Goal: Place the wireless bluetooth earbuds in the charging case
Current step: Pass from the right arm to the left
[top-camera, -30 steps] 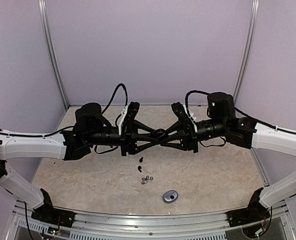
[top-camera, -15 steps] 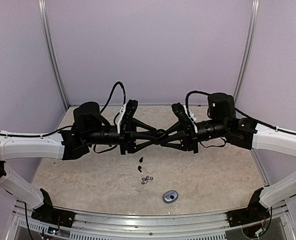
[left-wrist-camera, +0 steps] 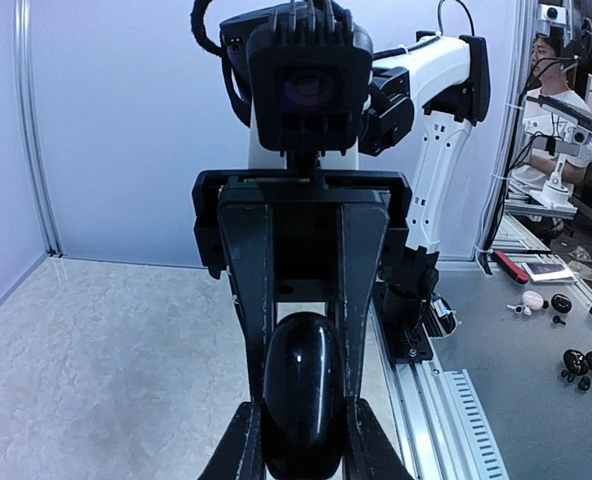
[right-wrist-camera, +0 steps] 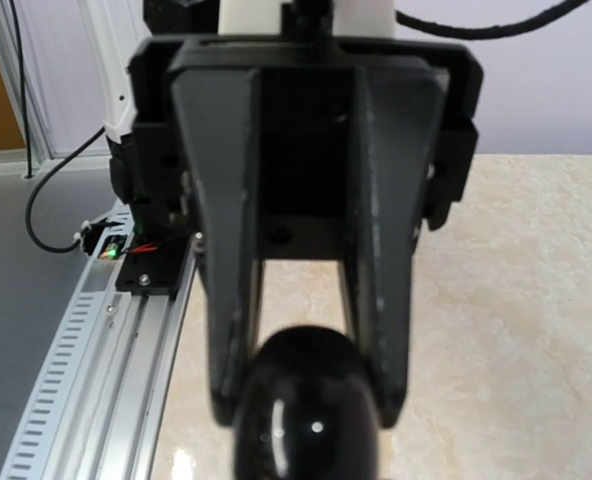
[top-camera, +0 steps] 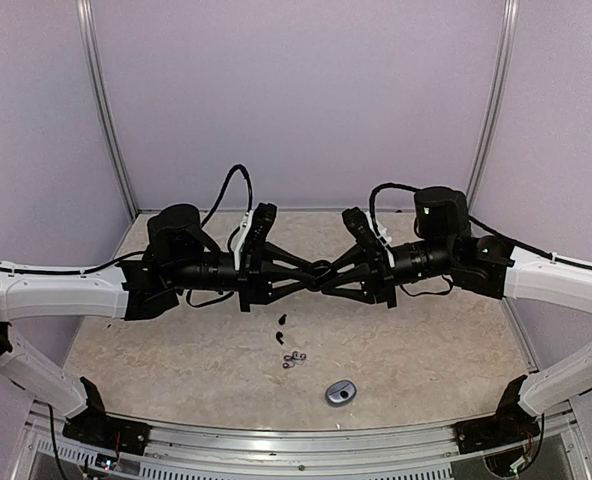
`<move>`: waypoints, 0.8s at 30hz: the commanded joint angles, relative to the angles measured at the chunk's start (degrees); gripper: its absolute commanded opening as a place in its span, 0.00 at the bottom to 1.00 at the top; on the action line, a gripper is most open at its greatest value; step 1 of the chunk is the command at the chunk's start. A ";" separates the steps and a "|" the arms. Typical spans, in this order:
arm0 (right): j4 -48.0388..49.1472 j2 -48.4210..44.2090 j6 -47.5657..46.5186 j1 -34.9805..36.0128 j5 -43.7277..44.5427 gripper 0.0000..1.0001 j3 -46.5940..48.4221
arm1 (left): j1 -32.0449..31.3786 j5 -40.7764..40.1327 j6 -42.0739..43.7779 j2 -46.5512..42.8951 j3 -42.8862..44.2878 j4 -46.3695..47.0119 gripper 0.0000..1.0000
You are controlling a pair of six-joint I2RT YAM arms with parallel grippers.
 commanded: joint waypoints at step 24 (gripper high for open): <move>-0.15 0.09 -1.31 0.86 -1.62 0.22 1.09 | -1.17 -0.49 -1.01 3.08 3.63 2.63 0.10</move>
